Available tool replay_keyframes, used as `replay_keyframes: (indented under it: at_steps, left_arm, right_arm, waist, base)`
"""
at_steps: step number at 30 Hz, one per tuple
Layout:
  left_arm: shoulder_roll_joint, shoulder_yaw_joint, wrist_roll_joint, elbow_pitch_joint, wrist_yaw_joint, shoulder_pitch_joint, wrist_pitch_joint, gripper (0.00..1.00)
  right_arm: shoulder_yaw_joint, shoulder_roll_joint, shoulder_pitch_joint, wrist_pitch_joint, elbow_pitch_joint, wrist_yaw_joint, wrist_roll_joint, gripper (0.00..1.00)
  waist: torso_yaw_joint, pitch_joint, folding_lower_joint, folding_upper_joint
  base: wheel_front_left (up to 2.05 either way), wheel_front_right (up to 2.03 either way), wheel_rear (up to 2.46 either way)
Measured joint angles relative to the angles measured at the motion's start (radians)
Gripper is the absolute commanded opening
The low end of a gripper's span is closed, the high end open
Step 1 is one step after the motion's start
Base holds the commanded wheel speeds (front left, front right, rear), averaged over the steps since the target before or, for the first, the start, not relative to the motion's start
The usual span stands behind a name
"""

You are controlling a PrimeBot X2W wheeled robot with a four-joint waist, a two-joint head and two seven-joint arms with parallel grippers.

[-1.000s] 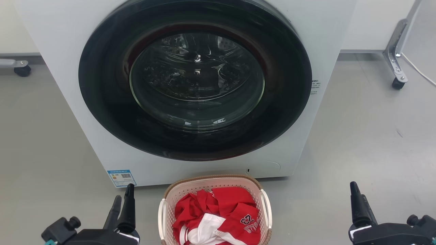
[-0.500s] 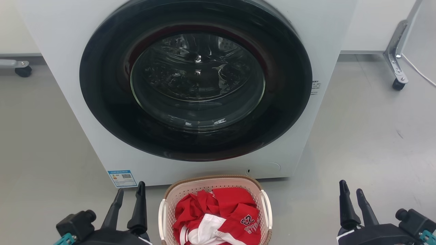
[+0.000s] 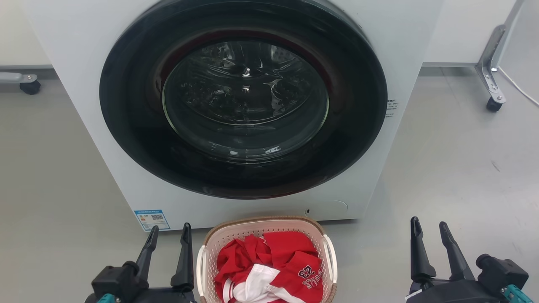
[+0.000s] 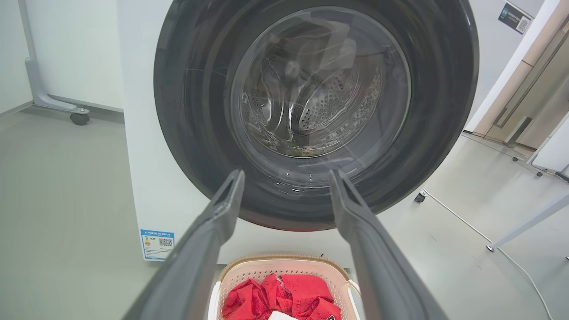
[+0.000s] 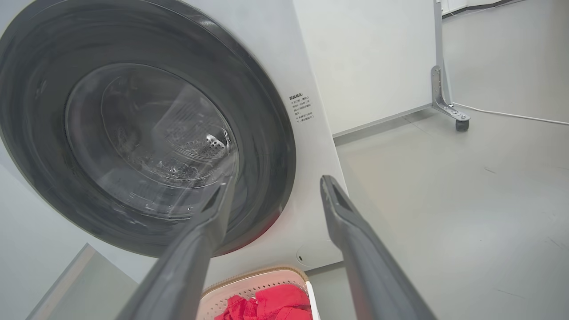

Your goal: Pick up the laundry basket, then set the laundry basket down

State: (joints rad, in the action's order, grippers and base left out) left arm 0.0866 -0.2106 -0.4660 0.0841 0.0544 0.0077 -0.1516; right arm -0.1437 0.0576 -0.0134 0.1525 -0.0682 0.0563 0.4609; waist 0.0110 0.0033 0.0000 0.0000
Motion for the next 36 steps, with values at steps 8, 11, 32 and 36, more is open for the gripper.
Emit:
replay_keyframes:
  at_steps: [8, 11, 32, 36]
  left_arm:
    - [-0.001, -0.023, 0.124, -0.03, 0.021, 0.002, -0.032, 1.0]
    - [-0.001, -0.029, 0.174, -0.038, 0.029, 0.002, -0.042, 1.0]
    - [-0.006, -0.06, 0.405, -0.087, 0.07, 0.022, -0.102, 1.0]
    - [-0.011, -0.058, 0.404, -0.087, 0.07, 0.022, -0.102, 1.0]
  right_arm:
    - [-0.015, 0.002, -0.002, 0.03, 0.037, 0.024, -0.129, 1.0]
    - [-0.021, 0.003, -0.007, 0.043, 0.053, 0.032, -0.172, 1.0]
    - [-0.061, 0.004, -0.026, 0.101, 0.119, 0.071, -0.412, 1.0]
    - [-0.059, 0.004, -0.026, 0.102, 0.119, 0.071, -0.412, 1.0]
  waist:
    - [0.001, 0.003, 0.0001, 0.0]
    - [0.001, 0.004, 0.0, 0.0]
    - [0.004, 0.013, 0.0, 0.0]
    - [0.003, 0.016, 0.0, 0.0]
  base:
    - [0.0, 0.0, 0.0]
    - [0.0, 0.0, 0.0]
    - [0.0, 0.0, 0.0]
    - [0.0, 0.0, 0.0]
